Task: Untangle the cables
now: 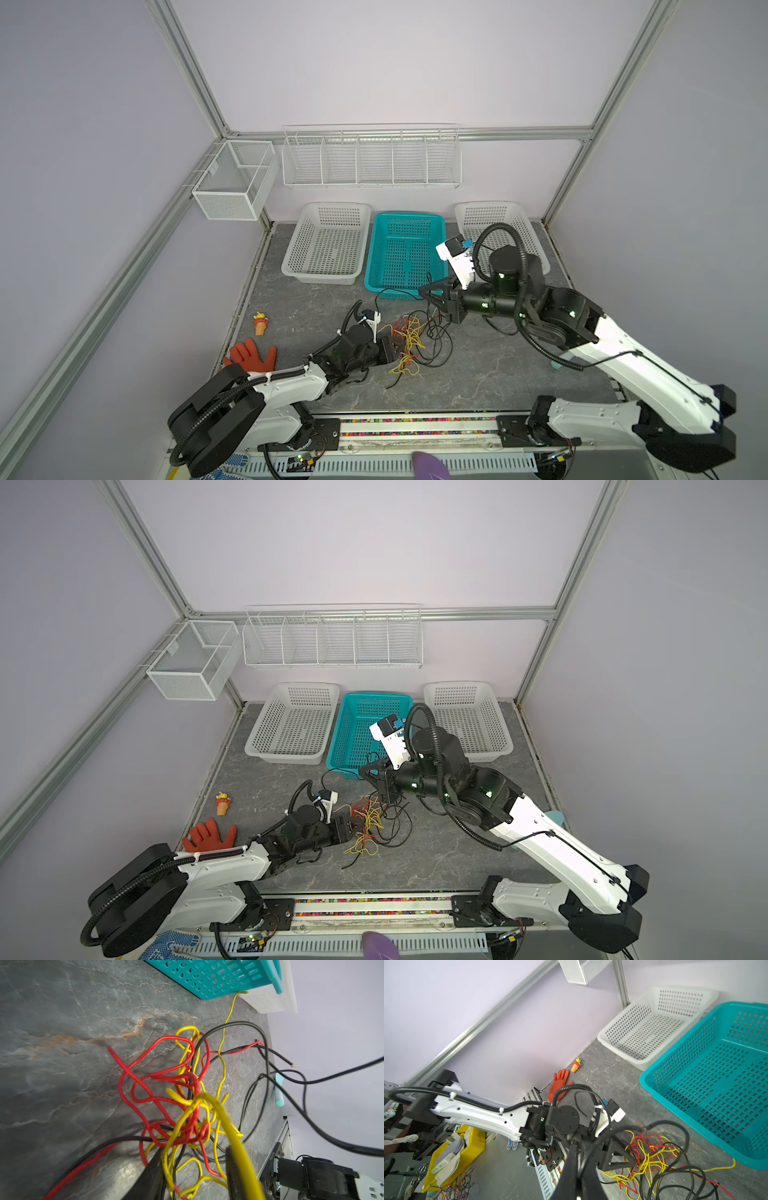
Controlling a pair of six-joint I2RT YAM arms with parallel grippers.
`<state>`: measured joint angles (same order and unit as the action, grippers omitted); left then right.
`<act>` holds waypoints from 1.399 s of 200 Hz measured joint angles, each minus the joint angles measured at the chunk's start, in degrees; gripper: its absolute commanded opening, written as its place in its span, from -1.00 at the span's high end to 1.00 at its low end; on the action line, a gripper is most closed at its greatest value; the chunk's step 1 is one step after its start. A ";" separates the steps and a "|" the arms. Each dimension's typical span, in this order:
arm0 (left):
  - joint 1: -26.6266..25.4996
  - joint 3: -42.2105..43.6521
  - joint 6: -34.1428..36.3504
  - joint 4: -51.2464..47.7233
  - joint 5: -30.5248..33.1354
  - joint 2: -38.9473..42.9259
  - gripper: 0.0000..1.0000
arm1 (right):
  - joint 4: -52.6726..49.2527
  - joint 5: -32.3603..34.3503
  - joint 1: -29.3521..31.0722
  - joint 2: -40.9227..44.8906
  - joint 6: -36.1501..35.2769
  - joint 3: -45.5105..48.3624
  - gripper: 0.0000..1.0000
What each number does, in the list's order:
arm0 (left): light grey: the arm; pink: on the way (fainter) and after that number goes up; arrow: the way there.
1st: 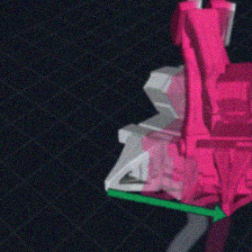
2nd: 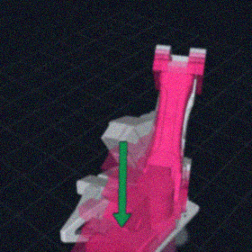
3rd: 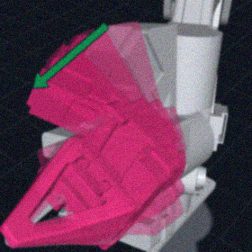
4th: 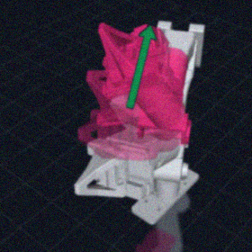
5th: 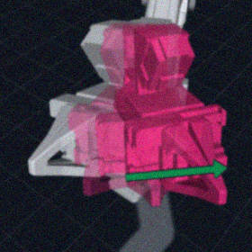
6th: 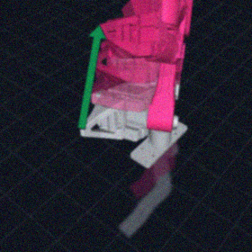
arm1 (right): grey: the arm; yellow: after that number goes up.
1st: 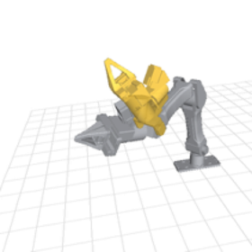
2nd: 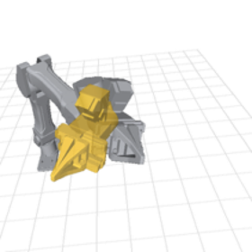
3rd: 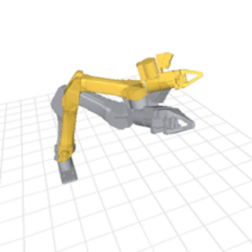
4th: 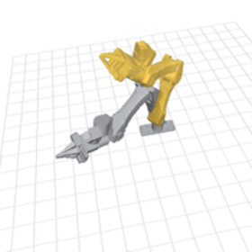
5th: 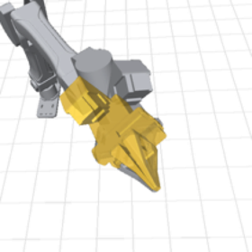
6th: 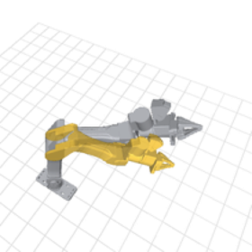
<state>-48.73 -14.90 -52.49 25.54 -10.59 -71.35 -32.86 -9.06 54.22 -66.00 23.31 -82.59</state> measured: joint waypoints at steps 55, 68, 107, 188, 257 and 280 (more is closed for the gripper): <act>0.00 -0.07 0.20 1.20 0.02 -1.31 -0.01 | -3.21 -1.55 0.00 1.62 -2.08 -7.72 0.86; 0.00 -0.63 0.68 -0.85 0.02 0.26 -0.07 | -3.23 -1.86 -0.07 1.95 -2.40 -8.11 0.86; -0.04 -5.03 3.69 -9.55 0.98 11.21 -0.16 | -3.32 -4.02 -1.44 1.75 -2.34 -8.00 0.86; -0.04 -4.68 5.62 -14.14 3.96 18.12 -0.20 | -9.27 -0.33 -3.76 -0.46 -5.75 -23.67 0.87; -0.04 -3.45 5.03 -13.31 3.61 13.60 -0.21 | -16.15 8.72 -5.62 -5.92 -11.02 -44.96 0.87; -0.04 -3.45 4.96 -12.94 3.04 11.82 -0.20 | -18.23 11.26 -6.51 -8.15 -12.92 -49.46 0.87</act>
<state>-48.77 -18.35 -47.53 12.60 -7.55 -59.53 -51.09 2.20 47.70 -74.15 10.39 -132.05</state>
